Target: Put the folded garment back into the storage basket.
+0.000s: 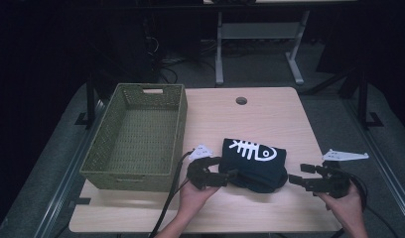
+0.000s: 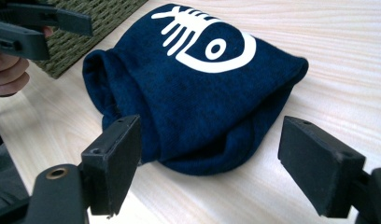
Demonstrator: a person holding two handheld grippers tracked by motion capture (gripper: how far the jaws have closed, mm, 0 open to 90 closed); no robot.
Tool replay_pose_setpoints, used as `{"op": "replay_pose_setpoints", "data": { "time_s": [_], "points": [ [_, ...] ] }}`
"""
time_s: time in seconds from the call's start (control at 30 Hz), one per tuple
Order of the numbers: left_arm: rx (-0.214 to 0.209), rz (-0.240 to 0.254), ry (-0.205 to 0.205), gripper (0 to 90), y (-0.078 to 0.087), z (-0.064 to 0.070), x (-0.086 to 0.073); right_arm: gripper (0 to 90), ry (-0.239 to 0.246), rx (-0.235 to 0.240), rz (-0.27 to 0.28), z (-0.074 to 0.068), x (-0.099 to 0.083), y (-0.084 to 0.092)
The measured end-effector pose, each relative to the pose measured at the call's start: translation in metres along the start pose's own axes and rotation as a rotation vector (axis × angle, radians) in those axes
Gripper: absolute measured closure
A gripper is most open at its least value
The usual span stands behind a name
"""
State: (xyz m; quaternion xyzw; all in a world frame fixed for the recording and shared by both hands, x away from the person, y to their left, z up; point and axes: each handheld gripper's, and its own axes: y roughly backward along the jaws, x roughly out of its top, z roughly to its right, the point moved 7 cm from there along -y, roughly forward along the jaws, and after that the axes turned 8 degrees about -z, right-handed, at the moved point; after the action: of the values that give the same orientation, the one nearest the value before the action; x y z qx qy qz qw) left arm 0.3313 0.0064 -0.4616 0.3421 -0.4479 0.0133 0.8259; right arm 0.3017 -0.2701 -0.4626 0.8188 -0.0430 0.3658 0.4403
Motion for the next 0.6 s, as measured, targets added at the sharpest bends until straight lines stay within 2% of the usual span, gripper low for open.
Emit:
{"op": "replay_pose_setpoints", "data": {
  "time_s": [0.17, 0.2, 0.27, 0.3, 0.33, 0.37, 0.4, 0.43, 0.47, 0.5, 0.6],
  "points": [
    [0.031, -0.024, 0.021, 17.7, -0.014, -0.01, 0.006, 21.2, 0.0, -0.006, -0.019, 0.003, 0.01, -0.01],
    [0.038, -0.022, 0.037, 17.8, -0.017, -0.013, 0.007, 21.1, -0.015, -0.005, -0.029, 0.007, 0.013, -0.018],
    [0.047, -0.021, 0.063, 17.8, -0.02, -0.019, 0.008, 20.9, -0.021, -0.005, -0.035, 0.009, 0.014, -0.021],
    [0.059, -0.032, 0.087, 17.9, -0.024, -0.027, 0.007, 20.9, -0.036, -0.008, -0.052, 0.014, 0.016, -0.029],
    [0.059, -0.032, 0.087, 17.9, -0.024, -0.027, 0.007, 21.0, -0.04, -0.008, -0.058, 0.016, 0.016, -0.033],
    [0.064, -0.042, 0.118, 17.9, -0.028, -0.034, 0.005, 21.0, -0.052, -0.002, -0.065, 0.017, 0.017, -0.037],
    [0.064, -0.042, 0.118, 18.0, -0.028, -0.034, 0.005, 21.0, -0.052, -0.002, -0.065, 0.017, 0.017, -0.037],
    [0.071, -0.057, 0.143, 18.3, -0.032, -0.04, 0.003, 21.5, -0.074, 0.007, -0.074, 0.02, 0.017, -0.045],
    [0.071, -0.057, 0.143, 18.4, -0.032, -0.04, 0.003, 21.5, -0.074, 0.007, -0.074, 0.02, 0.017, -0.045],
    [0.077, -0.067, 0.156, 18.9, -0.034, -0.044, 0.002, 21.5, -0.092, 0.009, -0.09, 0.023, 0.017, -0.052],
    [0.079, -0.09, 0.191, 19.6, -0.038, -0.053, -0.002, 22.5, -0.11, 0.007, -0.104, 0.026, 0.017, -0.06]
  ]
}}
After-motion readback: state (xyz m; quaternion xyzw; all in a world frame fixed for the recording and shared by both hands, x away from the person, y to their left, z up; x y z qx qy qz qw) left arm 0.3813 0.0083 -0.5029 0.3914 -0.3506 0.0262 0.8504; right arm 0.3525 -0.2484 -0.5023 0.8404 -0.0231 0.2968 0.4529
